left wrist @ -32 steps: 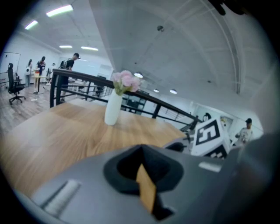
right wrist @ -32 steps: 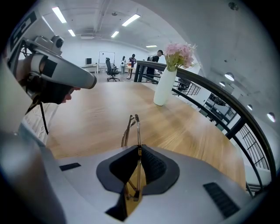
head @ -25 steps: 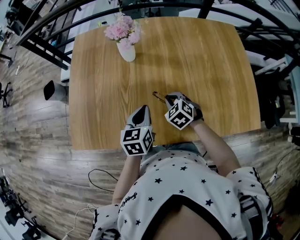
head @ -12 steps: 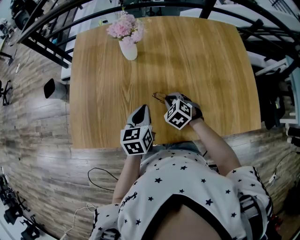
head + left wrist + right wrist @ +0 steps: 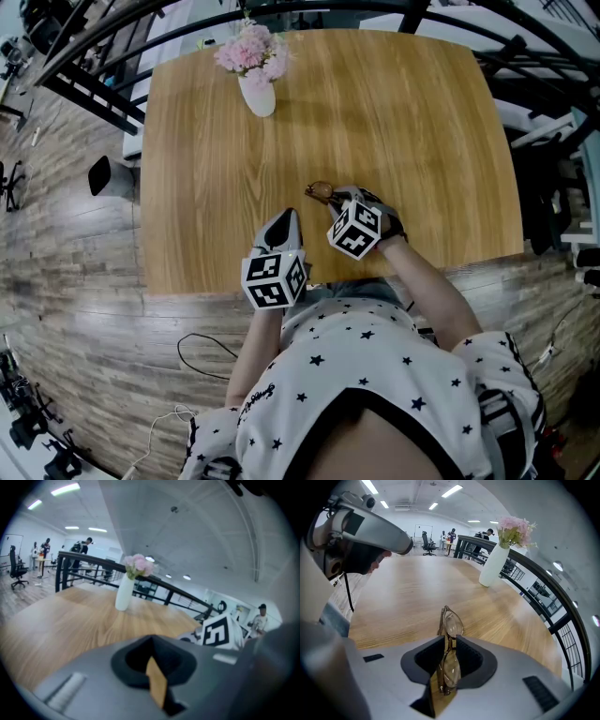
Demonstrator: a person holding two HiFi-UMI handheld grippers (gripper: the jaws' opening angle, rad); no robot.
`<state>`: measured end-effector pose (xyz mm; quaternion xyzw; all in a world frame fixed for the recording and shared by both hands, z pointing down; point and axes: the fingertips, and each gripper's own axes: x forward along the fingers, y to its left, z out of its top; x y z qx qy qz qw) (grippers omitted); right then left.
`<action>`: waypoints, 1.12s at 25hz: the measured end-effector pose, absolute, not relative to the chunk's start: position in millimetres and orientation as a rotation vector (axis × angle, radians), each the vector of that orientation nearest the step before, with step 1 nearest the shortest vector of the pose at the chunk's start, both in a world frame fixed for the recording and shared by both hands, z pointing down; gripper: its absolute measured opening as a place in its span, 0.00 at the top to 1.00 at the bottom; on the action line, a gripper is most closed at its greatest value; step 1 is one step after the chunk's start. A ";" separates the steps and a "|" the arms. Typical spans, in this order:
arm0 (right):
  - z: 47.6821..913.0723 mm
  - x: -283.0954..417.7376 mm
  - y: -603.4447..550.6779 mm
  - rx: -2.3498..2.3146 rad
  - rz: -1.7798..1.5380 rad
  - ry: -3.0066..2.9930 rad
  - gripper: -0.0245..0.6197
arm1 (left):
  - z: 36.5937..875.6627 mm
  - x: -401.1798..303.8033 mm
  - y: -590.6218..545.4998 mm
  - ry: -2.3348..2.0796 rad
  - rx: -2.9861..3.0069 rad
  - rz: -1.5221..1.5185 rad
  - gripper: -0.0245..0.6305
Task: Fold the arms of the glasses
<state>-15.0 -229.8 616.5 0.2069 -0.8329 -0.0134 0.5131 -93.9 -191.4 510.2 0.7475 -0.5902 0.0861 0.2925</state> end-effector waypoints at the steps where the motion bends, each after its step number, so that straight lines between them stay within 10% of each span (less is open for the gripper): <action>1: 616.3 -14.4 -229.9 0.503 -0.033 -2.002 0.87 | 509.9 -93.7 -190.8 -1.572 1.992 0.229 0.95; 28: 537.0 -5.6 -198.5 0.923 0.121 -2.231 0.90 | 492.0 -100.4 -144.0 -1.581 2.061 0.190 0.95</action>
